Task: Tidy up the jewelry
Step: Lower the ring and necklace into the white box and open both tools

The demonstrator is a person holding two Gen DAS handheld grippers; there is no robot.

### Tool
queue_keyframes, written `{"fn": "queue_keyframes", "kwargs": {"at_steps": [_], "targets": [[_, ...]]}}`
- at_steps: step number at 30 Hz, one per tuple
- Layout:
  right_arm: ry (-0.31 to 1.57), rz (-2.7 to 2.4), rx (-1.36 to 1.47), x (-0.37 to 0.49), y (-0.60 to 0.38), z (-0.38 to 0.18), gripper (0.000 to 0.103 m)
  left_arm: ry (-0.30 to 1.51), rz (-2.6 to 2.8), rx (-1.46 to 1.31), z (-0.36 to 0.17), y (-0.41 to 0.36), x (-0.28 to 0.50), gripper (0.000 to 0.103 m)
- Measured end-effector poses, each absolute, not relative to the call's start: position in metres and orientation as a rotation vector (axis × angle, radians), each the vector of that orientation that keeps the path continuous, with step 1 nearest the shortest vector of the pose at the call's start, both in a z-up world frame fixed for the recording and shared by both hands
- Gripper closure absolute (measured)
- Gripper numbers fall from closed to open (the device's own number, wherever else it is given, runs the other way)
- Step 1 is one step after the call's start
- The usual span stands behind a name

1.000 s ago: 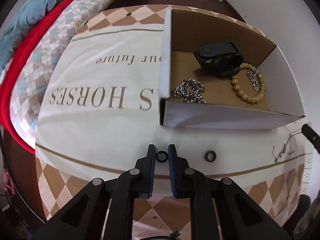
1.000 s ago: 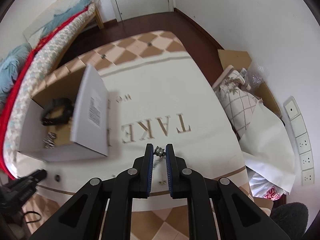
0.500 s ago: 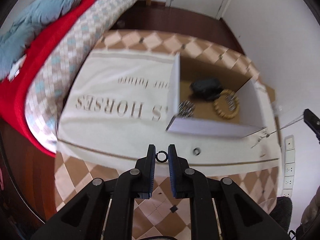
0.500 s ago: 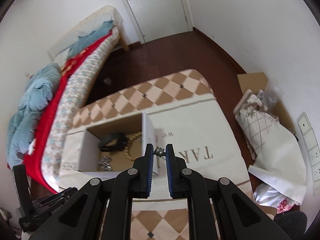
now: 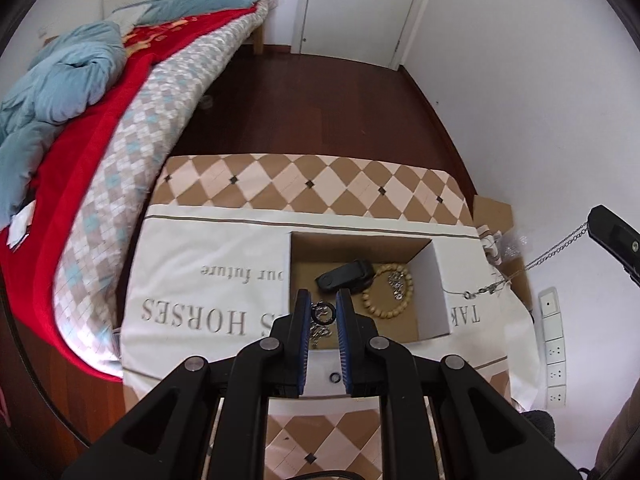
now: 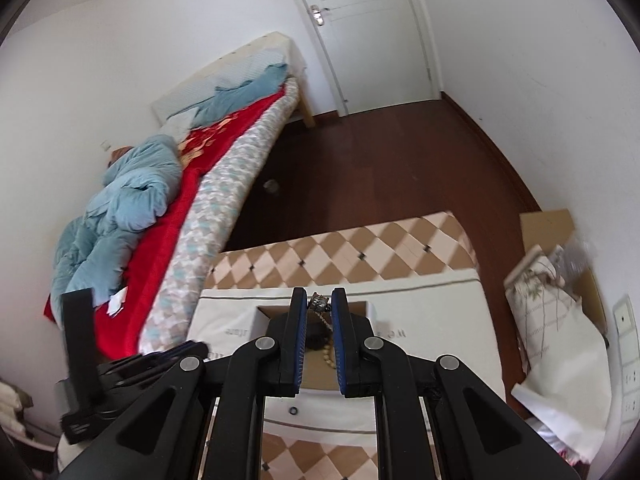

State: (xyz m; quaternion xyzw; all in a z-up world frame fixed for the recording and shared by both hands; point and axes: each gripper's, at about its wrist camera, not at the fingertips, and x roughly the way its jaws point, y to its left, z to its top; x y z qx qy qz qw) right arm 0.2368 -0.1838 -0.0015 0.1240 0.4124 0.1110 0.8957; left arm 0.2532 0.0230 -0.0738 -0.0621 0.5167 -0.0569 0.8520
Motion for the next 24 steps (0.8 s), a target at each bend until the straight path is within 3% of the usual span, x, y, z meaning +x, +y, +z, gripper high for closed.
{"fn": "queue_keyframes", "kwargs": {"at_steps": [19,21,23,24], "targets": [[1.188,0.273,0.248,0.294,-0.150,-0.110,0.090,1.298,-0.137,-0.140,-0.129,0.021,0.354,0.090],[1.229,0.272,0.258,0.299,-0.150,-0.118,0.089,1.309,-0.121,-0.135,-0.130,0.023,0.359,0.085],[1.262,0.268,0.247,0.303,-0.150,-0.124,0.089,1.296,-0.103,-0.126,-0.126,0.025,0.360,0.064],[1.271,0.263,0.247,0.304,-0.151,-0.126,0.084,1.283,-0.096,-0.127,-0.123,0.027,0.359,0.054]]}}
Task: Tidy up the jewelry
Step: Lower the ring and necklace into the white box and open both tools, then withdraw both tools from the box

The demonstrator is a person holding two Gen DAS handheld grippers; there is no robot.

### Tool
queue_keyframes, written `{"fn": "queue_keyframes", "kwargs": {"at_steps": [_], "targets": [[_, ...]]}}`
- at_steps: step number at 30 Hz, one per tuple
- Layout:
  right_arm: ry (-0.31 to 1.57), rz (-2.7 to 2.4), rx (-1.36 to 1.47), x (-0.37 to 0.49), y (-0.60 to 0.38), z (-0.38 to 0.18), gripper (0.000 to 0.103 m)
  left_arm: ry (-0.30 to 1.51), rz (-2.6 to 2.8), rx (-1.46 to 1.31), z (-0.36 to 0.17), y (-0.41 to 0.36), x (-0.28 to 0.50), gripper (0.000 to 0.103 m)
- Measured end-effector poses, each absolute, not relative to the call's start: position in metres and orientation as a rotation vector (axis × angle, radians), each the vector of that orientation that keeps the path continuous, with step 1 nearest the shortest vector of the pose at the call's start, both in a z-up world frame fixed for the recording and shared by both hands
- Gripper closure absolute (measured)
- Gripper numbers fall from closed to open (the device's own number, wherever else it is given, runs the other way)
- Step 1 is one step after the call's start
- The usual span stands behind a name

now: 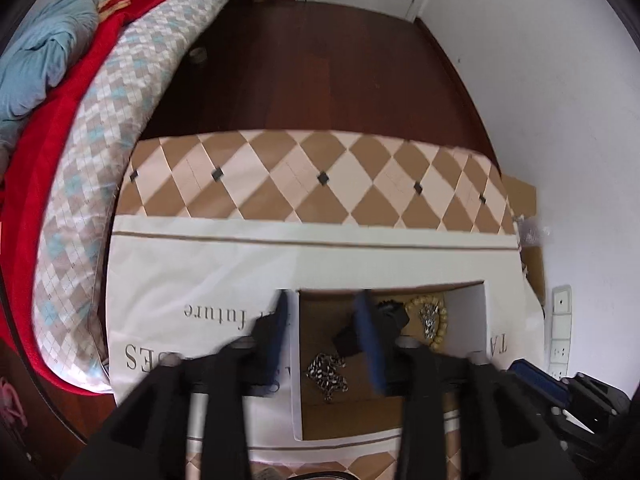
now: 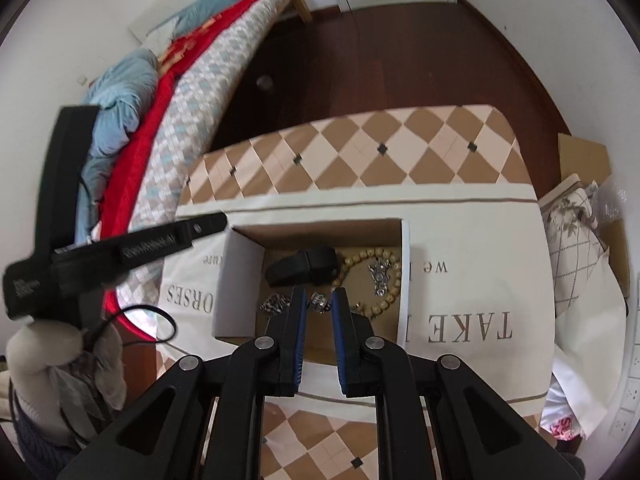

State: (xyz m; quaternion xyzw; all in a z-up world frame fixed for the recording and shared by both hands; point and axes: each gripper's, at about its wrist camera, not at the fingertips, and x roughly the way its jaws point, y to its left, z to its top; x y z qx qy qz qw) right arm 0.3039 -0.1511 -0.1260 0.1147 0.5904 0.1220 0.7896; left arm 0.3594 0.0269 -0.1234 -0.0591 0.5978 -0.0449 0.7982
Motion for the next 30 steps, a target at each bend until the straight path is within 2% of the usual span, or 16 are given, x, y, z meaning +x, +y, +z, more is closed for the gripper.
{"fn": "queue_keyframes", "kwargs": {"at_steps": [1,2,3,4,6,8,10,11,12,20,30], "targets": [[1.279,0.257,0.253,0.305,-0.153,-0.128,0.071,1.262,-0.082,-0.122,-0.119,0.029,0.357,0.033],[1.291,0.253,0.251,0.305,-0.154,-0.130,0.063,1.248,-0.076,-0.122,-0.117,0.031,0.357,0.020],[1.297,0.247,0.250,0.305,-0.156,-0.131,0.047,1.230,-0.060,-0.119,-0.114,0.034,0.354,0.016],[1.302,0.237,0.255,0.304,-0.158,-0.132,0.039,1.222,-0.042,-0.111,-0.112,0.037,0.353,0.014],[1.304,0.228,0.243,0.302,-0.161,-0.133,0.039,1.204,-0.004,-0.088,-0.109,0.042,0.348,0.011],[1.303,0.213,0.227,0.300,-0.162,-0.132,0.038,1.180,0.033,-0.060,-0.106,0.046,0.341,0.001],[1.295,0.181,0.187,0.296,-0.163,-0.131,0.024,1.162,0.050,-0.049,-0.104,0.049,0.333,0.001],[1.290,0.160,0.158,0.294,-0.163,-0.131,0.009,1.154,0.058,-0.039,-0.103,0.049,0.327,0.001],[1.282,0.132,0.119,0.292,-0.162,-0.132,0.002,1.147,0.061,-0.031,-0.103,0.049,0.323,0.001],[1.241,0.022,-0.050,0.271,-0.151,-0.139,0.000,1.101,0.074,0.022,-0.105,0.044,0.281,0.001],[1.196,0.001,-0.022,0.246,-0.151,-0.125,0.000,1.059,0.099,0.024,-0.094,0.044,0.241,0.000]]}}
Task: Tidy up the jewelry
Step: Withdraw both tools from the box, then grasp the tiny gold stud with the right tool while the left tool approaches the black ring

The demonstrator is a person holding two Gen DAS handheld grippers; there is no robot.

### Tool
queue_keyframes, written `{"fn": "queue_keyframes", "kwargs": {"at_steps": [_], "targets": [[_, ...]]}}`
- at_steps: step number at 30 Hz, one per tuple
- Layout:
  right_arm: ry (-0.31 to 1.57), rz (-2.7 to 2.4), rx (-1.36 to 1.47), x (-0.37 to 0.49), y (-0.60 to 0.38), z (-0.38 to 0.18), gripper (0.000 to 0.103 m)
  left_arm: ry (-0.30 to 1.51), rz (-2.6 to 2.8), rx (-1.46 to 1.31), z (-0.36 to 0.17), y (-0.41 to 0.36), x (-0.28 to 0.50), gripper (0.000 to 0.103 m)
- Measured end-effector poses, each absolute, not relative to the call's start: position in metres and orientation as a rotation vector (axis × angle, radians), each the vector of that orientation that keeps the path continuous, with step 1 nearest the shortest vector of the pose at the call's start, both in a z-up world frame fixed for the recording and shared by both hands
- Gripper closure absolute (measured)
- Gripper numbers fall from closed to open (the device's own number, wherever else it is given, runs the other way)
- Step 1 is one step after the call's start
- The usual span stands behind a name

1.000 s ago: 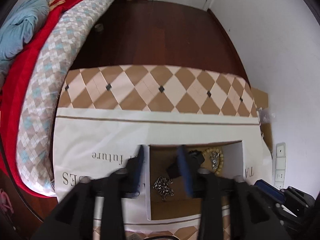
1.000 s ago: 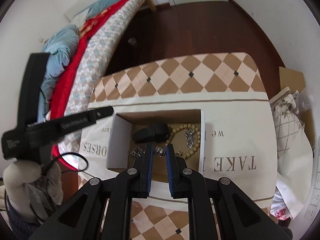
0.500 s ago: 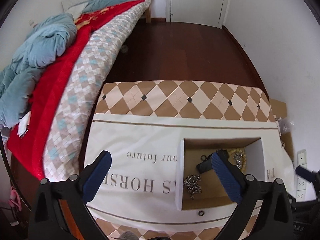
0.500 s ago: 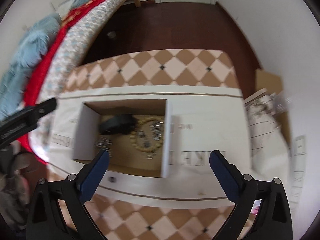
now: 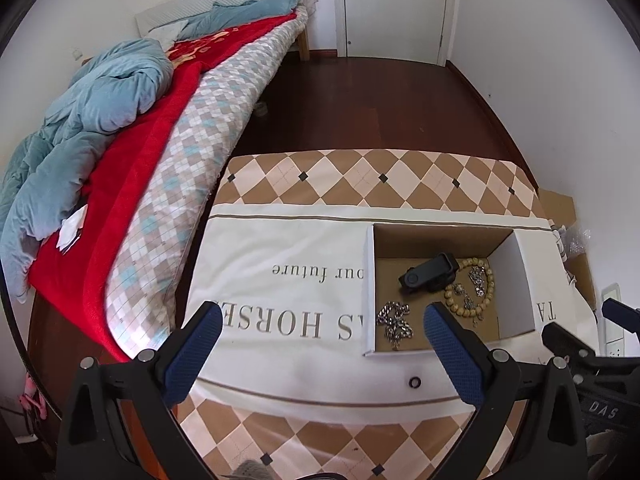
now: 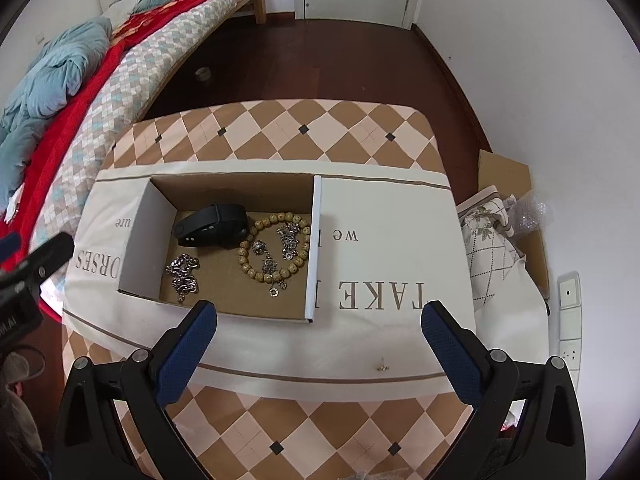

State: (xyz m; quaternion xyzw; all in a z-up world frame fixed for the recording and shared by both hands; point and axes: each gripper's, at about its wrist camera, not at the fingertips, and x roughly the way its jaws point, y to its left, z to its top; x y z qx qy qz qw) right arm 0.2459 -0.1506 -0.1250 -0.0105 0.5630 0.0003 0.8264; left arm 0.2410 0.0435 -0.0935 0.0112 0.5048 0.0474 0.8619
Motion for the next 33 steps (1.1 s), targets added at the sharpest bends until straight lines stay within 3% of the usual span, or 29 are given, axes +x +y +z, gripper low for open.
{"fn": "queue_keyframes", "kwargs": {"at_steps": [22,33], "targets": [[0.920,-0.021,-0.027,0.146,-0.153,-0.022,0.000,0.854,0.127,0.018,-0.011,0.032,0.139,0.000],[0.870,0.000,0.015,0.110,-0.158,-0.003,0.000,0.808,0.153,0.034,0.014,0.017,0.111,0.000]]}}
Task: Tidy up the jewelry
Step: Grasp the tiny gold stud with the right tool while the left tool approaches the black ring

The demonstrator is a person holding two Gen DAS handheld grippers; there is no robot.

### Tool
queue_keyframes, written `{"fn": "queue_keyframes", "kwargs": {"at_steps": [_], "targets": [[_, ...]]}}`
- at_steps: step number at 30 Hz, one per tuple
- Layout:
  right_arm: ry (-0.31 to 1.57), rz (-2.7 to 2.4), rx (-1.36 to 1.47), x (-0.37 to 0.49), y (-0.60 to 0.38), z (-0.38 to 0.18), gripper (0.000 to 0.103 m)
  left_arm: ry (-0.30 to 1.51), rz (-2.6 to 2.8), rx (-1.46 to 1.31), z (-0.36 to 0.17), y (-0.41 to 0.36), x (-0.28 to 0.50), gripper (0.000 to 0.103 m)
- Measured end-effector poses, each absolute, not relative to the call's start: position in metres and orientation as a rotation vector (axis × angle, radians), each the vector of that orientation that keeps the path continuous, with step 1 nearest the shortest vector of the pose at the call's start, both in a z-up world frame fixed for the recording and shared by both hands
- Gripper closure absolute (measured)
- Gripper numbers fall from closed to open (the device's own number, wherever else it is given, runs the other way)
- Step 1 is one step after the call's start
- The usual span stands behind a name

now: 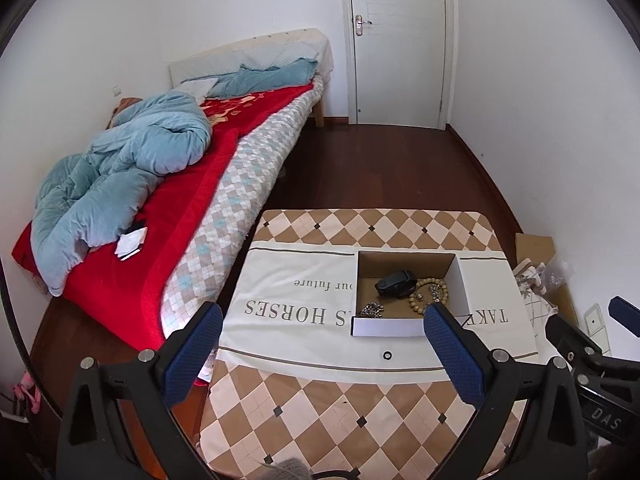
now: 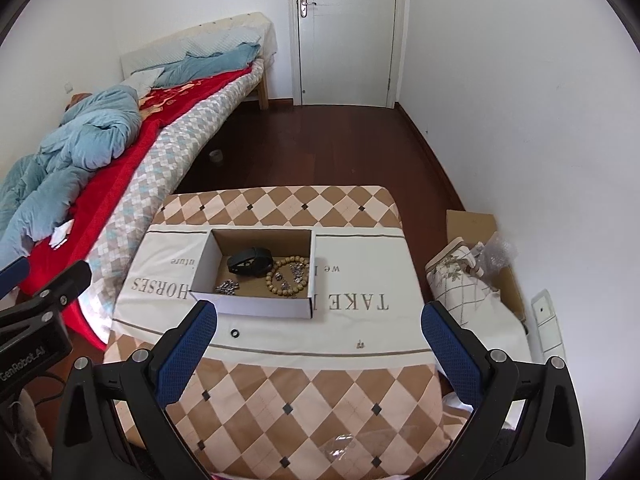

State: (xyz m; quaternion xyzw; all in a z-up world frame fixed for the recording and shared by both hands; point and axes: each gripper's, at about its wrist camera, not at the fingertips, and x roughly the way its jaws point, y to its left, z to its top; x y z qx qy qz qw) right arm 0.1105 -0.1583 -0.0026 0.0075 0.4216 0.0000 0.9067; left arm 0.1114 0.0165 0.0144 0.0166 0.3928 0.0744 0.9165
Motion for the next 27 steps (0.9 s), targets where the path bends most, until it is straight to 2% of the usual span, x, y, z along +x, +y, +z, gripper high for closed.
{"fn": "queue_keyframes", "kwargs": {"at_steps": [5,8,9,10,12,13,20,27], "targets": [[0.838,0.006,0.077,0.105,-0.174,-0.008,0.000,0.812,0.185,0.043,0.003,0.014,0.116,0.000],[0.881,-0.036,0.143,0.109,-0.195,-0.028,0.000,0.823,0.222,0.025,-0.013,0.019,0.121,0.000],[0.895,-0.053,0.172,0.110,-0.206,-0.039,0.006,0.834,0.247,0.024,-0.021,0.021,0.125,0.000],[0.905,-0.063,0.185,0.111,-0.212,-0.046,0.023,0.845,0.281,0.025,-0.031,0.023,0.128,0.000],[0.951,-0.089,0.192,0.115,-0.224,-0.068,0.043,0.871,0.314,0.018,-0.047,0.026,0.133,0.000],[0.979,-0.083,0.206,0.117,-0.230,-0.081,0.046,0.886,0.322,0.014,-0.055,0.027,0.135,0.000],[1.075,-0.111,0.237,0.128,-0.249,-0.139,0.048,1.038,0.334,0.033,-0.122,0.022,0.150,0.000],[1.146,-0.101,0.176,0.164,-0.242,-0.192,0.048,1.137,0.327,0.066,-0.163,0.018,0.168,0.000]]}}
